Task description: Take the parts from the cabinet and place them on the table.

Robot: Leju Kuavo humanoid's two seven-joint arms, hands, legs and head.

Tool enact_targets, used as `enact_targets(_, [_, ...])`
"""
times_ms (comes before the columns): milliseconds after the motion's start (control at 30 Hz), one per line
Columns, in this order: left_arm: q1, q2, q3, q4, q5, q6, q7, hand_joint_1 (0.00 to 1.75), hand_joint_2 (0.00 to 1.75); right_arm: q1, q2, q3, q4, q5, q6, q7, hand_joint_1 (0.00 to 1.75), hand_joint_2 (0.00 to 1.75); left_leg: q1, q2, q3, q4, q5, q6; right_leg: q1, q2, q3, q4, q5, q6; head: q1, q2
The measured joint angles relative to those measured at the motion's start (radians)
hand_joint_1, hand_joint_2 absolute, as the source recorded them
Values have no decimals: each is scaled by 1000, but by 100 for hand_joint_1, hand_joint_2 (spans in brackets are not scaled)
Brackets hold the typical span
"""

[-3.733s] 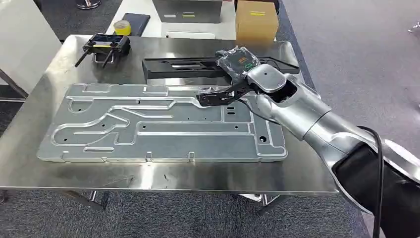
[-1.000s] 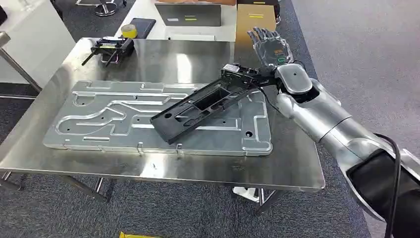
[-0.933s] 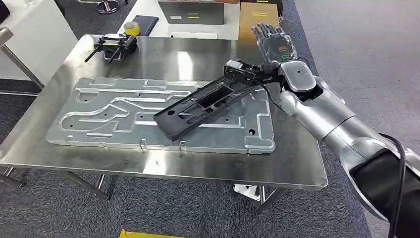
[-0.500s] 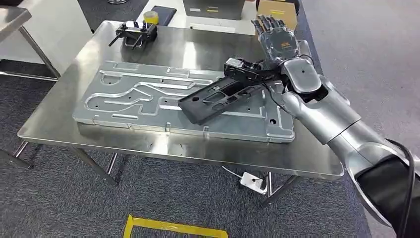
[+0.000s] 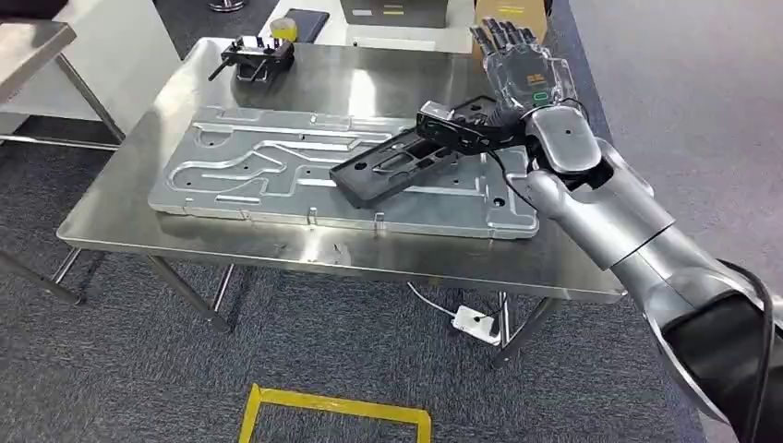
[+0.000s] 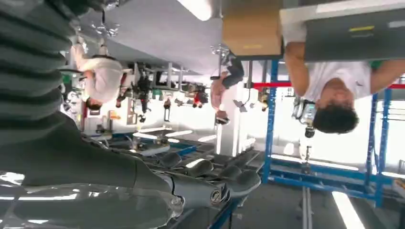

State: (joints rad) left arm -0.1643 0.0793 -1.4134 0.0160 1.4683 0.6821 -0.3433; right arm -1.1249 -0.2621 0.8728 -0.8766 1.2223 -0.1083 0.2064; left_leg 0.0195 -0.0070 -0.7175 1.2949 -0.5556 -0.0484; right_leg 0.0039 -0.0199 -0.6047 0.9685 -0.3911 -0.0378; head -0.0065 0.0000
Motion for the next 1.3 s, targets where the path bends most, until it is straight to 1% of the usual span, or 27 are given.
enact_targets(100, [-3, 1, 0, 0, 0, 0, -2, 0, 175, 1, 7, 0, -11, 2, 0, -1, 0, 175, 15, 5, 150, -204, 95, -19, -15, 0, -30, 18, 13, 17, -1, 0])
enact_targets(133, [-6, 0, 0, 0, 0, 0, -2, 0, 175, 1, 8, -4, -16, 2, 0, -1, 0, 175, 10, 5, 200, -276, 67, -26, -11, 0, -40, 21, 17, 24, -5, 0])
enact_targets(167, [-6, 2, 0, 0, 0, 0, -2, 0, 175, 1, 8, -8, -18, 2, 0, -1, 0, 175, 5, 0, 207, -310, 62, -10, -10, -3, -42, 23, 24, 31, -1, 0])
enact_targets(267, [-4, 2, 0, 0, 0, 0, -2, 0, 175, 4, 8, -9, -19, 2, 0, -1, 0, 175, 3, -1, 186, -296, 76, 14, -10, -2, -50, 20, 47, 46, 0, 0])
enact_targets(300, [-5, 1, 0, 0, 0, 0, -2, 0, 175, 6, 9, -9, -19, 2, 0, -1, 0, 175, 11, 1, 182, -306, 84, 28, -16, 3, -57, 28, 29, 51, -2, 0])
enact_targets(333, [-6, 2, -1, 0, 0, 0, -3, 0, 175, 5, 9, -10, -21, 3, 0, -2, 0, 175, 9, 0, 172, -302, 92, 40, -15, 8, -71, 61, -15, 56, 3, 0])
enact_targets(400, [-5, 2, -1, 0, 0, 0, -4, 0, 175, 6, 9, -11, -21, -3, -3, -9, 0, 175, 7, -1, 150, -301, 105, 60, -14, 12, -122, 219, -124, 62, 11, 0])
enact_targets(467, [-5, 2, -1, 0, 0, 0, -6, 0, 175, 14, 16, -11, -31, -50, -26, -68, 0, 175, 3, -1, 126, -295, 118, 72, -14, 14, -155, 353, -177, 63, 12, 0])
enact_targets(533, [-5, 2, -1, 0, 0, 0, -7, 0, 175, 25, 30, -13, -54, -79, -17, -89, 0, 175, -3, -2, 107, -288, 127, 72, -12, 15, -101, 310, -133, 52, 11, 0])
enact_targets(600, [-8, 2, -1, 0, 0, 0, -6, 0, 175, 27, 60, -12, -89, -82, 48, -40, 0, 175, -9, -1, 97, -283, 135, 71, -3, 20, 9, 149, -75, 30, 11, 0])
enact_targets(633, [-10, 0, -2, 0, -1, 0, -6, 0, 175, 28, 67, -13, -115, -85, 74, -24, 0, 175, -6, 1, 93, -283, 139, 69, 4, 25, 56, 67, -87, 12, 11, 0])
enact_targets(667, [-13, -1, -2, 0, -1, 0, -6, 0, 175, 31, 74, -13, -141, -89, 88, -18, 0, 175, -11, 2, 87, -283, 147, 61, 4, 24, 78, 33, -95, 8, 8, 0])
enact_targets(767, [-14, -2, -3, 0, -1, 0, -23, 0, 175, 51, 91, -13, -187, -116, 100, -17, 0, 175, -2, -1, 85, -297, 173, 42, 12, 21, 69, 22, -74, 6, 11, 0])
enact_targets(800, [-10, -3, -4, 0, -1, 0, -34, 0, 175, 60, 92, -13, -197, -126, 101, -17, 0, 175, -8, -7, 80, -300, 173, 36, 0, 14, 69, -2, -59, 3, 11, 0])
enact_targets(833, [-11, -10, -5, -1, -1, 0, -44, 0, 175, 68, 108, -13, -210, -138, 102, -17, 0, 175, -7, -5, 73, -293, 136, 35, 7, 10, 60, -8, -63, 13, 9, 0])
enact_targets(867, [-13, -13, -6, -1, -1, 0, -54, 0, 175, 75, 108, -15, -219, -149, 101, -14, 0, 175, -10, -1, 78, -308, 68, 53, 1, 24, 53, -2, -91, 49, 6, 0])
enact_targets(900, [-10, -16, -7, -1, -1, 0, -60, 0, 175, 85, 110, -15, -226, -160, 100, -11, 0, 175, -13, -1, 76, -298, 35, 79, 4, 17, 51, -8, -64, 42, 13, 0])
enact_targets(933, [-7, -18, -8, -1, -1, 0, -64, 0, 175, 95, 118, -15, -230, -171, 94, -11, 0, 175, -14, -2, 72, -298, 25, 85, 3, 18, 54, -8, -70, 28, 11, 0])
enact_targets(967, [-6, -23, -10, -1, -2, 0, -68, 0, 175, 107, 128, -15, -233, -182, 89, -10, 0, 175, -14, -1, 73, -301, 26, 84, 3, 19, 53, -8, -56, 33, 10, 0])
enact_targets(1000, [-6, -26, -12, -1, -2, 0, -70, 0, 175, 120, 136, -15, -235, -190, 82, -10, 0, 175, -14, -2, 80, -303, 39, 85, 4, 21, 50, -7, -50, 27, 9, 0])
enact_targets(1033, [-7, -36, -16, -1, -3, 0, -72, 0, 175, 133, 144, -15, -235, -196, 74, -10, 0, 175, -14, -2, 80, -311, 79, 86, 5, 22, 48, -5, -45, 22, 10, 0])
enact_targets(1067, [-7, -42, -19, -1, -3, 0, -72, 0, 175, 145, 150, -15, -235, -200, 67, -10, 0, 175, -13, -3, 82, -327, 160, 85, 7, 24, 46, -1, -46, 22, 9, 0])
enact_targets(1100, [-7, -55, -23, -1, -3, 0, -72, 0, 175, 157, 156, -15, -235, -205, 58, -10, 0, 0, -11, -4, 78, -334, 212, 67, 8, 25, 44, 3, -46, 21, 11, 0])
enact_targets(1133, [-8, -66, -26, -1, -3, 0, -72, 0, 175, 167, 158, -15, -234, -208, 52, -12, 0, 0, -10, -3, 82, -337, 184, 47, 7, 25, 39, 4, -44, 19, 11, 0])
enact_targets(1167, [-8, -76, -28, -2, -4, 0, -72, 0, 175, 179, 166, -15, -233, -211, 49, -15, 0, 0, -10, -3, 78, -335, 209, 49, 6, 26, 39, 5, -44, 19, 8, 0])
enact_targets(1233, [-8, -95, -36, -2, -4, 0, -72, 0, 175, 201, 172, -15, -233, -226, 43, -16, 0, 0, -11, -3, 75, -334, 200, 52, 2, 26, 41, 0, -44, 21, 10, 0])
enact_targets(1300, [-9, -110, -45, -3, -5, 0, -73, 0, 175, 227, 183, -16, -237, -259, 41, -3, 0, 0, -13, -3, 110, -377, 203, 83, 6, 27, 63, -32, -40, 36, 7, 0])
